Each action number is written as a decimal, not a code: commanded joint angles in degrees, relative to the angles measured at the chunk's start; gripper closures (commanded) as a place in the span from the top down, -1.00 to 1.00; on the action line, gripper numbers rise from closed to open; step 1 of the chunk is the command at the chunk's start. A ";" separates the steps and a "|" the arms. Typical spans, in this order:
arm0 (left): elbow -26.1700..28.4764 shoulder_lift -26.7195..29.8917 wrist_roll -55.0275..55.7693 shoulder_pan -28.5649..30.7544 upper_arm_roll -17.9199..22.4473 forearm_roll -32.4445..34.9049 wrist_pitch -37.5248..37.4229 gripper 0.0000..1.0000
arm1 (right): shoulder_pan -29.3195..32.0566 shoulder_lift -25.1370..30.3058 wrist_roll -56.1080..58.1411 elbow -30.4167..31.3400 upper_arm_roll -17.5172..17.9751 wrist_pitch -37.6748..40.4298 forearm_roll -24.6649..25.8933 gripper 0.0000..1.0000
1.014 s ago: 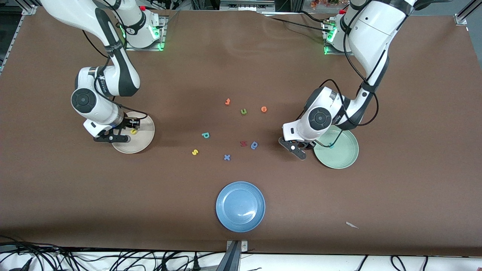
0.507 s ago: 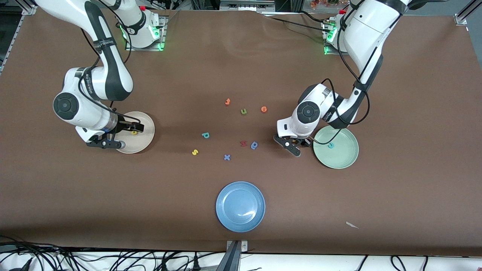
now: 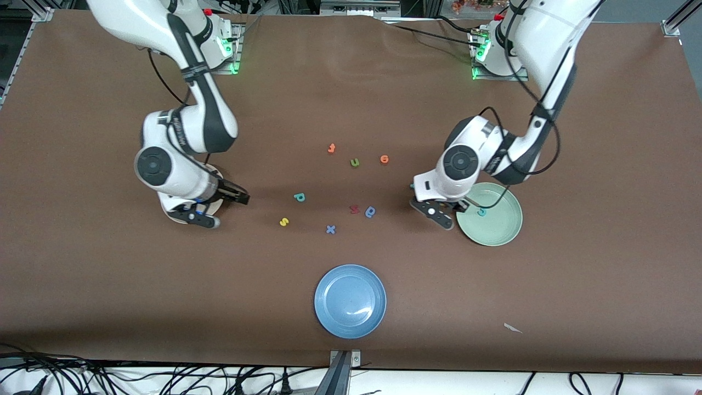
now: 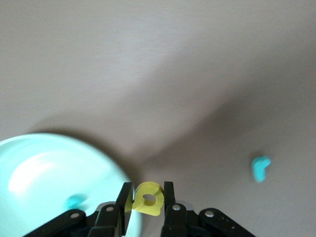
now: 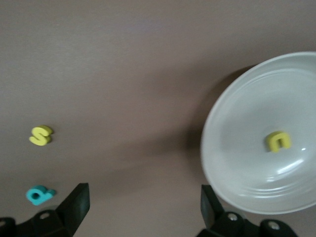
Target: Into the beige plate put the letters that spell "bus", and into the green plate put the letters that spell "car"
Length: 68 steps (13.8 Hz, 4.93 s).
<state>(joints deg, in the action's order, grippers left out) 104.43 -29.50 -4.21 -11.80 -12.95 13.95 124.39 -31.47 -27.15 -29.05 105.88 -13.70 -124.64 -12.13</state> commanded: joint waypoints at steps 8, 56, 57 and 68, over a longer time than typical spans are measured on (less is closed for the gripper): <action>0.95 1.72 -12.32 7.85 -0.85 0.73 -1.96 1.00 | -10.53 -9.14 -21.12 -6.02 -0.45 -8.51 -1.23 0.99; -6.52 2.59 -16.27 19.54 -9.46 -3.74 -12.14 1.00 | -14.84 -12.40 -26.59 -4.36 0.95 -14.93 -2.02 -0.39; -6.69 4.17 -16.26 19.45 -9.46 -4.80 -13.63 1.00 | -14.76 -12.40 -26.41 -4.45 1.04 -14.84 -2.02 -0.40; -29.90 15.69 -3.78 14.54 -5.10 -8.85 -45.30 1.00 | -8.69 -5.65 -4.74 -6.31 -3.87 3.43 -2.99 -0.53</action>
<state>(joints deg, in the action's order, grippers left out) 74.17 -16.34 -9.32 5.67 -22.64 6.08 79.76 -40.53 -35.44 -39.78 97.49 -15.67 -123.85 -13.80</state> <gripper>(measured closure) 0.000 0.722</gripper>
